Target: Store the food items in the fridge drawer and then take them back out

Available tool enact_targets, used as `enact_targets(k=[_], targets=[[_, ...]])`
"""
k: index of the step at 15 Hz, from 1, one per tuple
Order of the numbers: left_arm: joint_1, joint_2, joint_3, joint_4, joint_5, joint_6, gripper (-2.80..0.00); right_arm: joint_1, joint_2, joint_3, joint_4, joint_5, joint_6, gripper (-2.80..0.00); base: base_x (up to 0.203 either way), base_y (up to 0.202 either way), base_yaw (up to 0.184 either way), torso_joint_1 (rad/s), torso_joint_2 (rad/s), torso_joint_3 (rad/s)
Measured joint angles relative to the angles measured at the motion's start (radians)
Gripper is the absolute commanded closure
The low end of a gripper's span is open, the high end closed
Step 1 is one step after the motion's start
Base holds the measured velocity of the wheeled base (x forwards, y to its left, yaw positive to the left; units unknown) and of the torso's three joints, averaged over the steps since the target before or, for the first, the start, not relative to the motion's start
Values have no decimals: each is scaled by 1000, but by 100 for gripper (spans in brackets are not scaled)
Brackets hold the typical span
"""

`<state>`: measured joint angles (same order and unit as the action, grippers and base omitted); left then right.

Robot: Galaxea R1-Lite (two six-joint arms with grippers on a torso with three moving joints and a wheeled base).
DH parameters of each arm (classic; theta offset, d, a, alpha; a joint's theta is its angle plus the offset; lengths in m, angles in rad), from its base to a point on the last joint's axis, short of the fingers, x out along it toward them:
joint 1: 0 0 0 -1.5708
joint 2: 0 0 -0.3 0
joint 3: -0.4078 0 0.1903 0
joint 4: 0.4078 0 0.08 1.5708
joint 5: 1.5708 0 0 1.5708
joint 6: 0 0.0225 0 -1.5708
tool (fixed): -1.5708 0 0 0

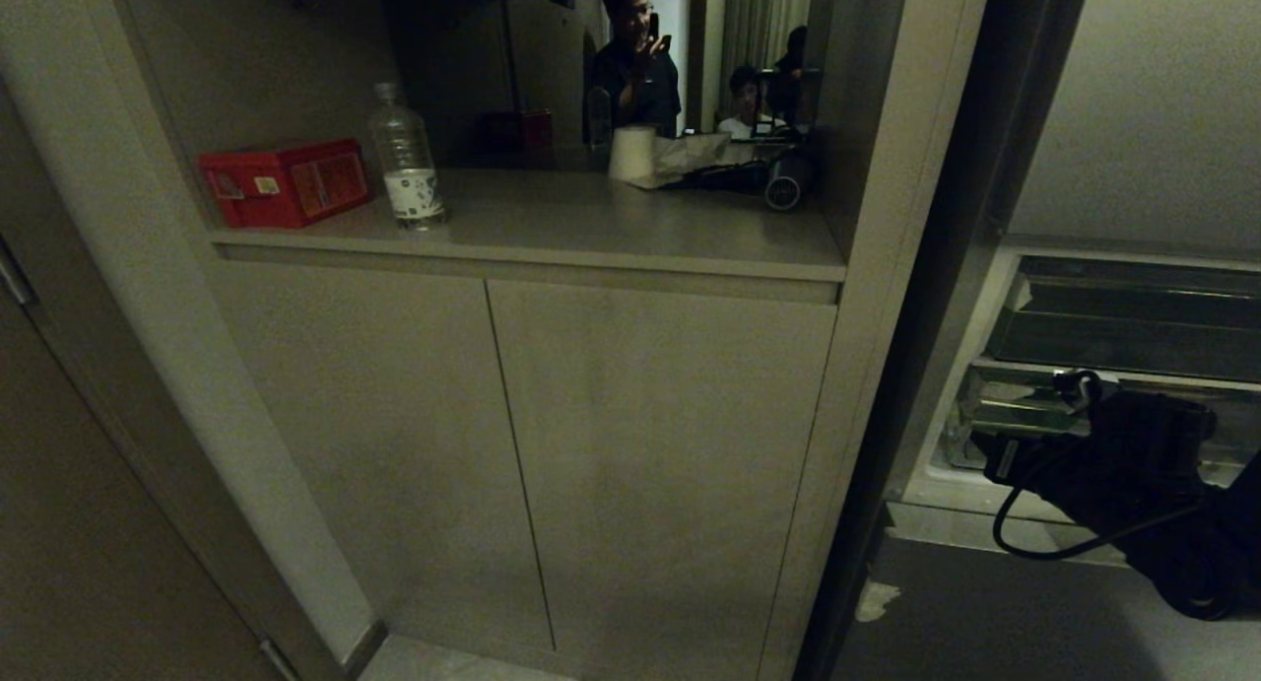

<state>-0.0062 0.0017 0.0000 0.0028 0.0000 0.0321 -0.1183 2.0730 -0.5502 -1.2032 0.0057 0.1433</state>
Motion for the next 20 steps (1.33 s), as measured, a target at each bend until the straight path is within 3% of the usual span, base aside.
enact_targets(k=[4,5,20], targets=[[0,0,0,0,0,0,0,0,1,-7,0,0,-2,0,0,0,0,0,0,0],[0,0,0,0,0,0,0,0,1,-6,0,-1,-2,-280,0,0,0,0,0,0],[0,0,0,0,0,0,0,-1,53,-87,0,5,-8,-280,0,0,0,0,0,0]])
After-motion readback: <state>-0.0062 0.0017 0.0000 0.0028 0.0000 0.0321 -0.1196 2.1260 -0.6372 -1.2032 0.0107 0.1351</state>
